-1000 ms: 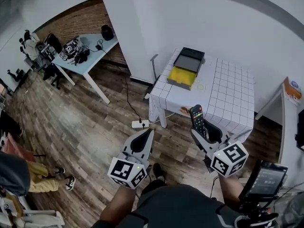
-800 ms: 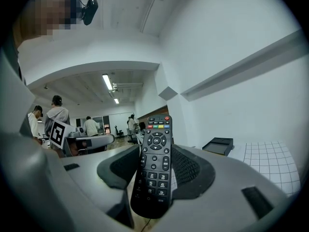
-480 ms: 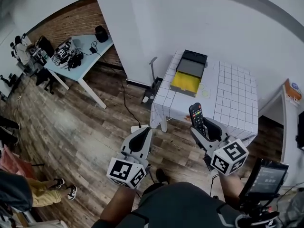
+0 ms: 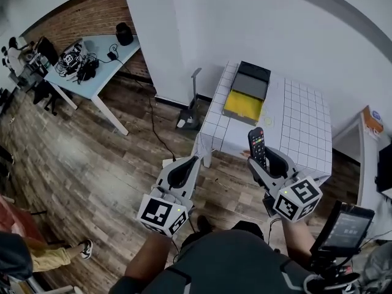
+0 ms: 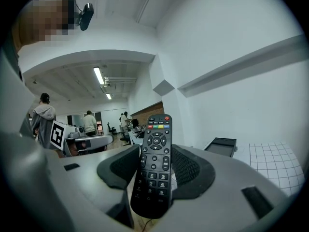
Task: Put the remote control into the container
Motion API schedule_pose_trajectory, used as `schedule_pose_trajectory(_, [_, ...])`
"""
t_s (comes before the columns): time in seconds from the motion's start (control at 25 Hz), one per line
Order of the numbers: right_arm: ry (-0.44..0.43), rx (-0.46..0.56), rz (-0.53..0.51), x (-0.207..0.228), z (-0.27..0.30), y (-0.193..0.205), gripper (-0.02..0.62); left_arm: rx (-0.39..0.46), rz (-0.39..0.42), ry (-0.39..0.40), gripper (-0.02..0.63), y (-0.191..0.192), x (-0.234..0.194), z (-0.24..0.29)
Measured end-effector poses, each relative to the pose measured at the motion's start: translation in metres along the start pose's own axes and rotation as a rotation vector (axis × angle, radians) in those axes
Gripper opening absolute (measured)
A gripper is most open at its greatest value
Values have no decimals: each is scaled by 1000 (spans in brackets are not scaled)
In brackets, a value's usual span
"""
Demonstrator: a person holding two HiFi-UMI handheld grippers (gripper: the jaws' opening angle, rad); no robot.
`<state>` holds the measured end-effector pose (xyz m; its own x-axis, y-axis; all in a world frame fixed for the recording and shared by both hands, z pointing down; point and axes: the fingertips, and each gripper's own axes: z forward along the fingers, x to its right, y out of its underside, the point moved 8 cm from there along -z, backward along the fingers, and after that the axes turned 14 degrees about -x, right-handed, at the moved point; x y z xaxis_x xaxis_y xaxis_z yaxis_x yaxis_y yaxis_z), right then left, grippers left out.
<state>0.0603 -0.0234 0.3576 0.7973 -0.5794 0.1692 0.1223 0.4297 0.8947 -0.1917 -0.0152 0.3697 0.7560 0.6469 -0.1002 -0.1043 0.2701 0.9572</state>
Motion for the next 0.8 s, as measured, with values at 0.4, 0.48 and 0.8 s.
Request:
schedule_pose_trajectory(0.4, [9, -13, -15, 25, 34, -16, 218, 5, 3, -7, 9, -4, -31, 30])
schedule_pose_trajectory(0.48, [4, -9, -18, 38, 42, -20, 218, 3, 26, -12, 9, -9, -34, 41])
schedule_pose_trajectory(0.8, [-19, -4, -63, 91, 81, -41, 218, -2, 28, -32, 9, -30, -52, 93])
